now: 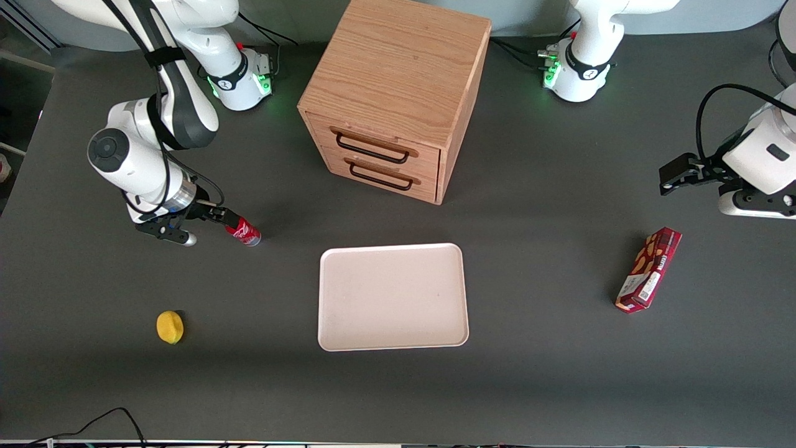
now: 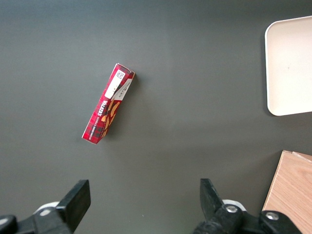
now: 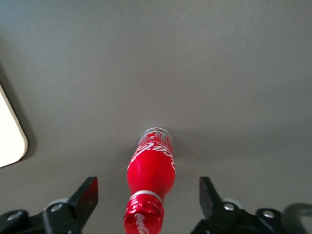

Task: Place coke bottle on tray
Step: 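Close the right gripper around the red bottle's body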

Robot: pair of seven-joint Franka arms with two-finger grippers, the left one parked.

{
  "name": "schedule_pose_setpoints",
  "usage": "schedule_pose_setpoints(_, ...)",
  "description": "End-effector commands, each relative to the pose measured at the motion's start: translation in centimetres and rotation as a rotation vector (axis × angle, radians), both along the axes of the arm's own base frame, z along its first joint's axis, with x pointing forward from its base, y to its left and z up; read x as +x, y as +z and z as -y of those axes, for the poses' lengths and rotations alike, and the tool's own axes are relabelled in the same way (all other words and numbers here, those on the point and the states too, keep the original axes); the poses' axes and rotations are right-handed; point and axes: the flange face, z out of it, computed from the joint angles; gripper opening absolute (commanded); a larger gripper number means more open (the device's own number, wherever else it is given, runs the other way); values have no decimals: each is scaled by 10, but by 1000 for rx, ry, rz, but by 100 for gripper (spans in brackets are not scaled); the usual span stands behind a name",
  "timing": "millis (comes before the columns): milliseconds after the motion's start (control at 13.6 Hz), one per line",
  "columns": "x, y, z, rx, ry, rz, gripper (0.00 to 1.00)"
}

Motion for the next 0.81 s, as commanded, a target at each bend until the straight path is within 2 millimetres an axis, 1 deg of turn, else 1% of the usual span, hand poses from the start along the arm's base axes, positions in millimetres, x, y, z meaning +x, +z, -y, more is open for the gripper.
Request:
schedule_pose_setpoints(0,-4,0,-9,9,-12,16,0)
schedule_pose_setpoints(221,-3,4,-11,8,1,19,0)
schedule_pose_setpoints(368,-2,16,-15,2,19,23,0)
schedule_pose_setpoints(441,6,36,-15,-9,28,14,0)
schedule_pose_setpoints(515,16,65,-16,-23,38,-17,0)
schedule_pose_setpoints(735,45,168,-15,-42,66,-66,0)
